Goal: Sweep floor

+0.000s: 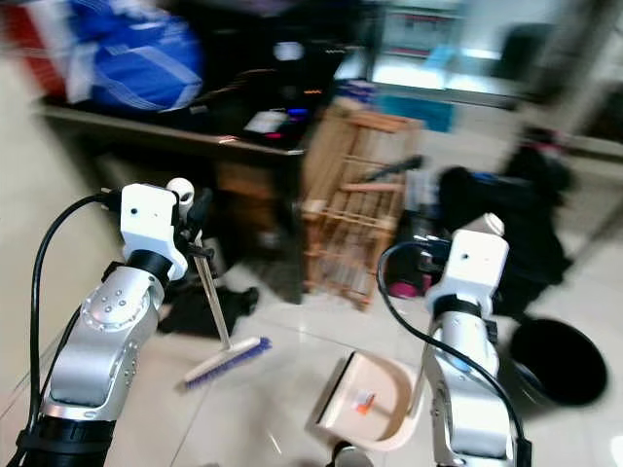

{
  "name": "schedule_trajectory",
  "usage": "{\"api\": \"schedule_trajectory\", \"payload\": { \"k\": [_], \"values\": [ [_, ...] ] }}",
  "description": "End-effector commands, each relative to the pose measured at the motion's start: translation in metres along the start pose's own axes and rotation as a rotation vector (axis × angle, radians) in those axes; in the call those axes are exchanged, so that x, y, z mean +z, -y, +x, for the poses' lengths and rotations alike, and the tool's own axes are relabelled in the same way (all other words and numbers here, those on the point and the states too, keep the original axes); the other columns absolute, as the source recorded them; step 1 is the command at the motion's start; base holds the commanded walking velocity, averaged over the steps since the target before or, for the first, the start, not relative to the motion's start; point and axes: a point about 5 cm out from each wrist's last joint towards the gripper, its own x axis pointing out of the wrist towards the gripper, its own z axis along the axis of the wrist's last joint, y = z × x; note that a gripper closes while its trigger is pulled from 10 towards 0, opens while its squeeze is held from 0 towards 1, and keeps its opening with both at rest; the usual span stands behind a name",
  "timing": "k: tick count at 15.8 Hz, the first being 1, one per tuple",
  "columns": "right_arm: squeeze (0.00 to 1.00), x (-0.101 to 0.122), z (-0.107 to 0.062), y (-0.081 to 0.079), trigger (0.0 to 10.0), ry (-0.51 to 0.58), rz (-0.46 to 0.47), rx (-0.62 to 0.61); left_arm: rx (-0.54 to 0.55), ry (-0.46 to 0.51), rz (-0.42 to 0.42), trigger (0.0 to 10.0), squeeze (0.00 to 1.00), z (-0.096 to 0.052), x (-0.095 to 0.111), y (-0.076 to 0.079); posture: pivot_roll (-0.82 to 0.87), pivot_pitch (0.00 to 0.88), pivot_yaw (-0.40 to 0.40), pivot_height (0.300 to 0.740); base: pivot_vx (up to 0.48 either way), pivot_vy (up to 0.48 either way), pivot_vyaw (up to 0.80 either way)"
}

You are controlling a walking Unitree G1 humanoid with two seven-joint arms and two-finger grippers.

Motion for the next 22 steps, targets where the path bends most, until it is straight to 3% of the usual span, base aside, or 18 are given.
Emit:
{"api": "schedule_trajectory", "payload": {
  "k": [1, 4, 6, 7, 10, 11, 12, 13, 18, 22],
  "values": [
    [0.00, 0.009, -0.002, -0.001, 10.0, 0.032, 0.026, 0.010, 0.004, 0.036, 0.012, 10.0, 0.00, -0.002, 0.009, -0.002, 0.00, 0.022, 0.058, 0.740, 0.000, 0.000, -0.80],
    [0.00, 0.016, -0.002, -0.002, 10.0, 0.048, 0.029, 0.050, 0.021, 0.016, -0.001, 10.0, 0.00, -0.004, 0.004, -0.004, -0.01, 0.030, 0.042, 0.740, 0.000, 0.000, -0.80],
    [0.00, 0.012, 0.001, -0.001, 10.0, 0.020, -0.070, 0.041, 0.028, 0.018, 0.028, 10.0, 0.00, -0.006, 0.004, -0.002, 0.00, 0.036, 0.031, 0.740, 0.000, 0.000, -0.80],
    [0.00, 0.011, 0.002, 0.000, 10.0, 0.017, -0.109, 0.046, 0.015, -0.010, 0.005, 10.0, 0.00, -0.010, 0.001, -0.001, 0.00, 0.039, 0.024, 0.740, 0.000, 0.000, -0.80],
    [0.00, 0.011, 0.003, 0.001, 10.0, -0.008, -0.139, 0.040, 0.004, -0.038, -0.015, 10.0, 0.00, -0.011, -0.002, 0.000, -0.01, 0.045, 0.018, 0.740, 0.000, 0.000, -0.80],
    [0.00, 0.010, 0.002, 0.002, 10.0, -0.016, -0.139, 0.025, -0.004, -0.030, -0.007, 10.0, 0.00, -0.011, -0.001, 0.001, 0.00, 0.046, 0.022, 0.740, 0.000, 0.000, -0.80],
    [0.00, 0.008, 0.000, 0.005, 10.0, -0.030, -0.140, -0.005, -0.019, 0.013, 0.085, 10.0, 0.00, -0.010, 0.000, 0.002, 0.00, 0.046, 0.022, 0.740, 0.000, 0.000, -0.80],
    [0.00, 0.006, -0.002, 0.007, 10.0, -0.039, -0.145, -0.017, -0.018, 0.055, 0.107, 10.0, 0.00, -0.010, 0.003, 0.003, -0.01, 0.053, 0.042, 0.740, 0.000, 0.000, -0.80],
    [0.00, 0.003, -0.011, 0.011, 10.0, -0.076, -0.153, -0.036, -0.061, 0.027, 0.039, 10.0, 0.00, -0.008, 0.001, 0.005, -0.03, 0.046, 0.059, 0.740, 0.000, 0.000, -0.80],
    [0.00, 0.008, -0.013, 0.008, 10.0, -0.070, -0.163, -0.003, -0.073, 0.023, 0.028, 10.0, 0.00, -0.009, -0.001, 0.005, -0.03, 0.036, 0.053, 0.740, 0.000, 0.451, -0.80]
  ]
}}
